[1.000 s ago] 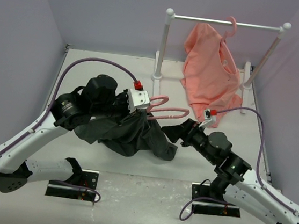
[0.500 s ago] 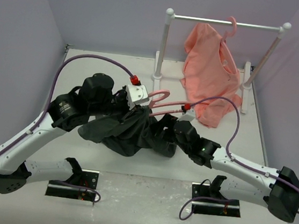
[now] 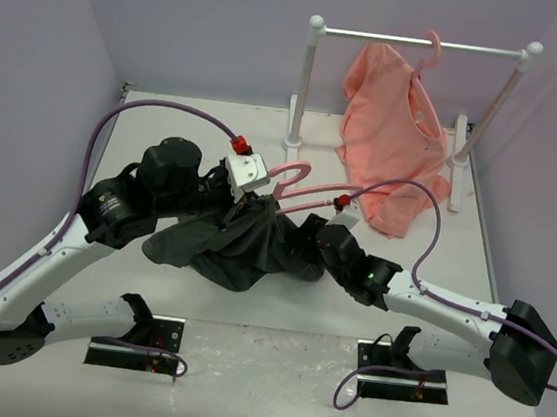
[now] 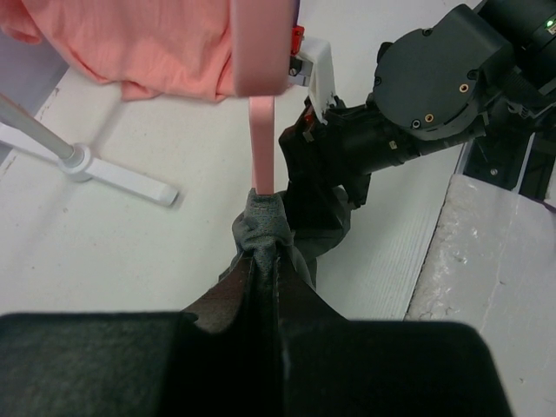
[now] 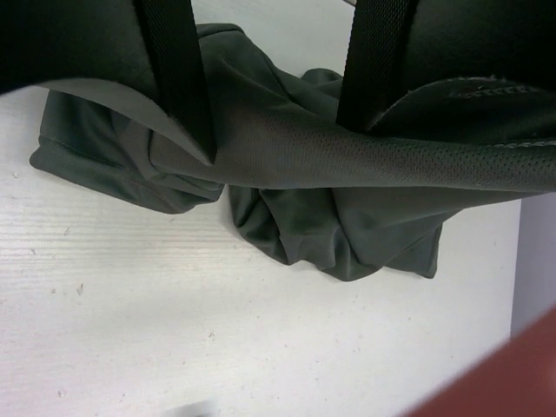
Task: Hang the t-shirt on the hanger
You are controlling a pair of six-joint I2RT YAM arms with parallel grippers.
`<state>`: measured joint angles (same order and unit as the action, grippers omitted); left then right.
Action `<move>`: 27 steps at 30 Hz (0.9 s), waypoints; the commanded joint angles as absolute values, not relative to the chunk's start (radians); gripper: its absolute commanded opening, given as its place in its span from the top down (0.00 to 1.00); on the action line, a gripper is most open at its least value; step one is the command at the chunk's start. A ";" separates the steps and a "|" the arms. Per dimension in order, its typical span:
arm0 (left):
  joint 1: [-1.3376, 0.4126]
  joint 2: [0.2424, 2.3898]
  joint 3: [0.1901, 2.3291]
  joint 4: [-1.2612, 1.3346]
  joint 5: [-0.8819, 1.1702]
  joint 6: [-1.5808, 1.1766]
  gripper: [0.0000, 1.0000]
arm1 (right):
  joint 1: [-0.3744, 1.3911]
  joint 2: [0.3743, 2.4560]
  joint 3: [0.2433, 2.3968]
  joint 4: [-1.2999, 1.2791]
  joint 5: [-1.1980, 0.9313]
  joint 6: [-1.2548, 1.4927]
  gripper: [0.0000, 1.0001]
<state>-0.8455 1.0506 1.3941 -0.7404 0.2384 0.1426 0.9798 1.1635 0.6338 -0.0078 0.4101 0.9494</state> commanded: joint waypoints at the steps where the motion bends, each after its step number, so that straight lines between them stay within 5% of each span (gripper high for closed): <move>1: -0.847 1.022 1.395 -0.656 0.257 0.124 1.00 | 0.974 1.076 0.636 0.055 0.362 0.889 0.34; 8: -0.847 1.031 1.382 -0.661 0.282 0.124 1.00 | 0.977 0.996 0.672 0.040 0.290 0.807 0.29; 18: -0.847 1.026 1.385 -0.659 0.303 0.124 1.00 | 0.977 1.065 0.697 0.054 0.203 0.735 0.54; 23: -0.847 1.032 1.378 -0.673 0.284 0.127 1.00 | 1.003 1.015 0.704 0.021 0.229 0.705 0.40; 27: -0.847 1.031 1.363 -0.665 0.281 0.129 1.00 | 1.039 0.961 0.726 -0.058 0.304 0.686 0.39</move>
